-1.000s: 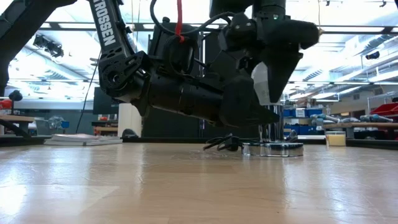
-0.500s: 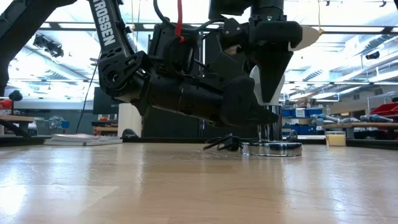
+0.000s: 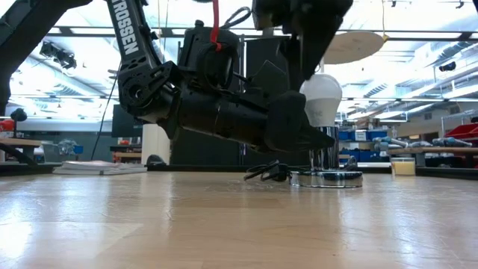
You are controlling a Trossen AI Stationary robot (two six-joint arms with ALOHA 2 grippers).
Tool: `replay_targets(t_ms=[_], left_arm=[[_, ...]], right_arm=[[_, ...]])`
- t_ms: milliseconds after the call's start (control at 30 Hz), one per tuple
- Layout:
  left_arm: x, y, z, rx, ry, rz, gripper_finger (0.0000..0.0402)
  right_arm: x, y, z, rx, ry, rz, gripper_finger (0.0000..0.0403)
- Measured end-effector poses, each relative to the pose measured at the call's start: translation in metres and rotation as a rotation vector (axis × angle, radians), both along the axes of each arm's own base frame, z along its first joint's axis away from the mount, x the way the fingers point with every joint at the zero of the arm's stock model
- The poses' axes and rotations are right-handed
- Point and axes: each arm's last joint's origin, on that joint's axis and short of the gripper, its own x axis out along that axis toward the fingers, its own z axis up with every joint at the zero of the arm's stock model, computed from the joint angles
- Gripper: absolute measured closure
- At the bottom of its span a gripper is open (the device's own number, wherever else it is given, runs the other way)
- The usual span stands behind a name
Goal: Screw lightbulb
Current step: Insert the lightbulb into the lamp
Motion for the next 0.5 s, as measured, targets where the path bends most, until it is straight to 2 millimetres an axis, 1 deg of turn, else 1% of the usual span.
replay_targets(t_ms=[233, 400, 467, 500], left_arm=[[0.000, 0.000, -0.001, -0.002, 0.013, 0.001, 0.0222], [0.000, 0.000, 0.000, -0.003, 0.007, 0.001, 0.0222], [0.000, 0.000, 0.000, -0.003, 0.007, 0.001, 0.0222], [0.000, 0.000, -0.001, -0.003, 0.007, 0.001, 0.0222]], right_arm=[[-0.002, 0.000, 0.033, -0.009, -0.049, 0.061, 0.0027], [-0.020, 0.001, 0.055, -0.009, -0.146, 0.111, 0.0027], [-0.028, 0.001, 0.058, 0.019, -0.199, 0.116, 0.0027], [-0.032, 0.001, 0.057, 0.027, -0.229, 0.110, 0.0027]])
